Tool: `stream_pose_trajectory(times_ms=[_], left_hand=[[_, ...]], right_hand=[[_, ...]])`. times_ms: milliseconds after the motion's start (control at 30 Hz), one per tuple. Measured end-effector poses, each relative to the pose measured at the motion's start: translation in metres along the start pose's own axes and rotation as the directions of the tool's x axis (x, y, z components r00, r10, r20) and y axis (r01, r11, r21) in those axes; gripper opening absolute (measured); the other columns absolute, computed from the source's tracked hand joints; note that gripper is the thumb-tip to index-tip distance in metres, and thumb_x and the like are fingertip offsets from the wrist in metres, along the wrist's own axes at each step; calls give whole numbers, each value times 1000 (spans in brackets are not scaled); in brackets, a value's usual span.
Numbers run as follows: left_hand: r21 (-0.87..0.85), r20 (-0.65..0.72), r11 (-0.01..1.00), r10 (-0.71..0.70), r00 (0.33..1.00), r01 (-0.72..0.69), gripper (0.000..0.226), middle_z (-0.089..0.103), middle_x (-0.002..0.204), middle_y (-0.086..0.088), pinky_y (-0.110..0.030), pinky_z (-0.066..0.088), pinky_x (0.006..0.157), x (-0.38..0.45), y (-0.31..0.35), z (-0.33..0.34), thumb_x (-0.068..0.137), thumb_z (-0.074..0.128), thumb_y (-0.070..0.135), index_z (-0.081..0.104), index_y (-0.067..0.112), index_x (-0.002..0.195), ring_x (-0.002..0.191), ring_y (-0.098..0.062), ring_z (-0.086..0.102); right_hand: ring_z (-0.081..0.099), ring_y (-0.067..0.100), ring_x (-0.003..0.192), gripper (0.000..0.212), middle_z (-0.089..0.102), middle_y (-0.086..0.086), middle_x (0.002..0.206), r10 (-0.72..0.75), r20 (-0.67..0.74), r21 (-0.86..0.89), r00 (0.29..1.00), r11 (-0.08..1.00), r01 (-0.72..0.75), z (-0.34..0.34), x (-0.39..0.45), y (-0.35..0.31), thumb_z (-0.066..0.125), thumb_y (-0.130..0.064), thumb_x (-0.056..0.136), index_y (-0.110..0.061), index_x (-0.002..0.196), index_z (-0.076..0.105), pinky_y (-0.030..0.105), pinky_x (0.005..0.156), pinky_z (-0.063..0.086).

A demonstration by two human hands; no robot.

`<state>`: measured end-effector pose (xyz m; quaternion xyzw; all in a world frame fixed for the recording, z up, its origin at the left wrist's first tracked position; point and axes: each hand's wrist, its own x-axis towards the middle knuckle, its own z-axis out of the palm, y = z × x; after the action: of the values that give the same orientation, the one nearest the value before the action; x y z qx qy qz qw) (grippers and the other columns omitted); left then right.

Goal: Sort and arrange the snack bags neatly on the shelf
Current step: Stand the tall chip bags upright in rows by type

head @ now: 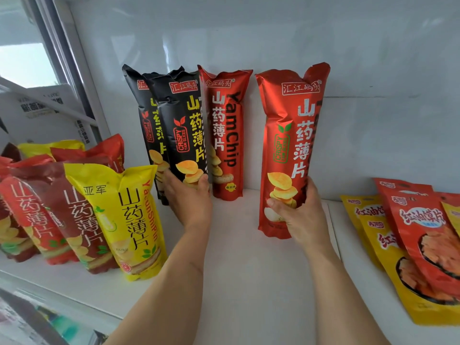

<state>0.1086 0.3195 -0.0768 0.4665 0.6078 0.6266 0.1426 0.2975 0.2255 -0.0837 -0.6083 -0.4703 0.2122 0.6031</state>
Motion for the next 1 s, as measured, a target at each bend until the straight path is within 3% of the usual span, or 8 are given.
stream_pose_trajectory(times_ms=[133, 233, 333, 400, 500, 667, 867, 1000], left_hand=[[40, -116, 914, 404, 907, -403, 71, 29, 156, -19, -30, 14, 120, -23, 13, 2, 91, 65, 24, 32, -1, 149, 147, -31, 24], [-114, 55, 844, 532, 845, -524, 58, 35, 155, -14, -21, 19, 118, -29, 21, 13, 98, 57, 25, 37, 4, 149, 146, -18, 27], [-269, 258, 894, 426, 867, -359, 62, 34, 157, -6, -26, 32, 115, -28, 25, 25, 101, 53, 38, 30, 14, 153, 144, -12, 31], [-323, 311, 917, 337, 889, -235, 68, 38, 153, -4, -13, 41, 104, -24, 22, 34, 98, 52, 45, 27, 17, 155, 137, -13, 41], [-345, 363, 933, 230, 903, -99, 73, 39, 152, -1, 6, 33, 84, -15, 15, 48, 97, 53, 48, 21, 21, 157, 128, -3, 42], [-304, 378, 953, 127, 917, -7, 82, 32, 158, -6, -39, 32, 117, -3, 17, 66, 96, 51, 54, 11, 20, 159, 143, -19, 33], [-338, 436, 925, -13, 900, 177, 80, 33, 158, -7, -41, 30, 115, 14, 19, 79, 98, 50, 53, 8, 24, 159, 144, -27, 33], [-352, 469, 903, -60, 881, 248, 91, 50, 141, -3, -51, 50, 101, 20, 13, 84, 78, 58, 77, 23, 37, 151, 125, -29, 56]], right_hand=[[60, 9, 110, 79, 59, -14, 124, 17, 11, 46, 1000, 999, -17, 2, -4, -3, 87, -35, 71, -40, 134, 40, 13, 71, 47], [61, 7, 108, 76, 60, -17, 120, 21, 13, 69, 1000, 997, -21, 3, -6, -2, 87, -32, 71, -45, 128, 38, 10, 68, 45], [61, 8, 111, 80, 60, -20, 121, 29, 31, 85, 999, 996, -32, 1, -7, 3, 89, -35, 67, -49, 126, 38, 21, 79, 52], [61, 9, 113, 83, 60, -18, 123, 37, 41, 98, 998, 994, -41, -2, -7, 5, 89, -34, 65, -46, 130, 39, 22, 81, 52], [61, 5, 110, 88, 59, -19, 121, 37, 42, 78, 998, 996, -40, -6, -6, 2, 89, -33, 64, -38, 138, 40, 12, 70, 52], [57, -6, 99, 83, 55, -27, 112, 49, 35, 34, 998, 998, -50, -9, -4, -1, 87, -29, 69, -40, 135, 39, 5, 59, 47], [55, -11, 95, 83, 54, -31, 111, 78, 39, 62, 996, 995, -81, -12, -4, -1, 88, -31, 64, -44, 129, 37, 2, 58, 46], [58, -6, 104, 91, 59, -24, 119, 72, 28, 47, 997, 996, -73, -15, -6, 0, 88, -42, 55, -43, 133, 41, 8, 66, 51]])
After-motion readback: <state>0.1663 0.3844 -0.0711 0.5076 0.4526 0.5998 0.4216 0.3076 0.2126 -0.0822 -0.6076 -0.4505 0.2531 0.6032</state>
